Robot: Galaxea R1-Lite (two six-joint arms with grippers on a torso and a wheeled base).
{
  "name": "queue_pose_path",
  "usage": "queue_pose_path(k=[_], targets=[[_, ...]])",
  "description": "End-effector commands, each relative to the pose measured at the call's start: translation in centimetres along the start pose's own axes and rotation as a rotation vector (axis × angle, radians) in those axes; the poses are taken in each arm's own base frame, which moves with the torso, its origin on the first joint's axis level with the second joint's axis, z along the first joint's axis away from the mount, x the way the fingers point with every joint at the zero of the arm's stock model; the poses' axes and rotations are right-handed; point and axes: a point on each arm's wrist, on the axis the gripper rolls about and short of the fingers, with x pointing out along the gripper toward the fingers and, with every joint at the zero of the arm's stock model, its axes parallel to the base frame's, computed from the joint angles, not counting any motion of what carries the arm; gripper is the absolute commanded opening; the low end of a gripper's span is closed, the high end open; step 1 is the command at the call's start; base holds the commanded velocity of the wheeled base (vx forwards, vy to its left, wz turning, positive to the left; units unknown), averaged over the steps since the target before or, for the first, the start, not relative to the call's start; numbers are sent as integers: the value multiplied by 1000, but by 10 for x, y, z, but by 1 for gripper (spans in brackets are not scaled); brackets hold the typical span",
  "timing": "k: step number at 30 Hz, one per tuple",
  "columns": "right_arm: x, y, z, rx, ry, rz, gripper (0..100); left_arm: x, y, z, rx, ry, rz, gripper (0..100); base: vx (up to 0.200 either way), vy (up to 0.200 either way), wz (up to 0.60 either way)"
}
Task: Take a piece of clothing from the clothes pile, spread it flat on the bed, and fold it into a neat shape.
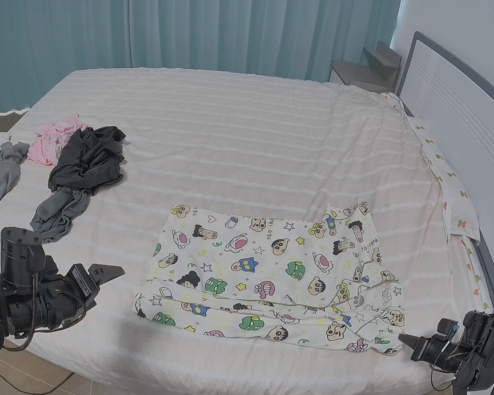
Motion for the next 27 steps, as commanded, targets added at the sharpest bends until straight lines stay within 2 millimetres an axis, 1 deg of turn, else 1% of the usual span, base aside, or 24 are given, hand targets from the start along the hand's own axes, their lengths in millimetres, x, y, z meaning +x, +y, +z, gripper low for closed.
queue_pose_path(k=[1, 7, 10, 12, 13, 16, 17, 19, 22, 25, 26, 27], targets=[[0, -1, 1, -4, -10, -3, 0, 0, 0, 0, 0, 1, 0, 100, 0, 0, 0], [6, -8, -2, 5, -5, -8, 0, -1, 1, -1, 1, 4, 3, 100, 0, 0, 0], [6, -10, -5, 17, 6, -13, 0, -1, 1, -1, 1, 4, 3, 100, 0, 0, 0], [5, -9, -4, 13, 0, -15, 0, 0, 1, -1, 2, 7, 2, 100, 0, 0, 0], [3, -9, -2, 8, -10, -20, 0, 0, 1, -1, 2, 5, 3, 100, 0, 0, 0], [-5, -3, 16, -35, -77, -60, 0, 0, 1, -1, 2, 5, 3, 100, 0, 0, 0], [-5, -3, 16, -35, -77, -60, 0, 0, 1, -1, 2, 5, 3, 100, 0, 0, 0], [-11, 1, 32, -67, -139, -117, 0, 0, 0, -2, 4, 10, 2, 100, 0, 0, 0], [-20, 10, 39, -63, -167, -127, 0, 0, 0, -3, 5, 12, 1, 100, 0, 0, 0], [-23, 16, 28, -42, -119, -123, 0, 0, 0, -3, 7, 14, -1, 100, 0, 0, 0], [-17, 21, 16, -28, -61, -100, 0, 0, 0, -3, 7, 14, -1, 100, 0, 0, 0], [-11, 21, 11, -21, -35, -92, 0, 0, 0, -3, 7, 14, -1, 100, 0, 0, 0]])
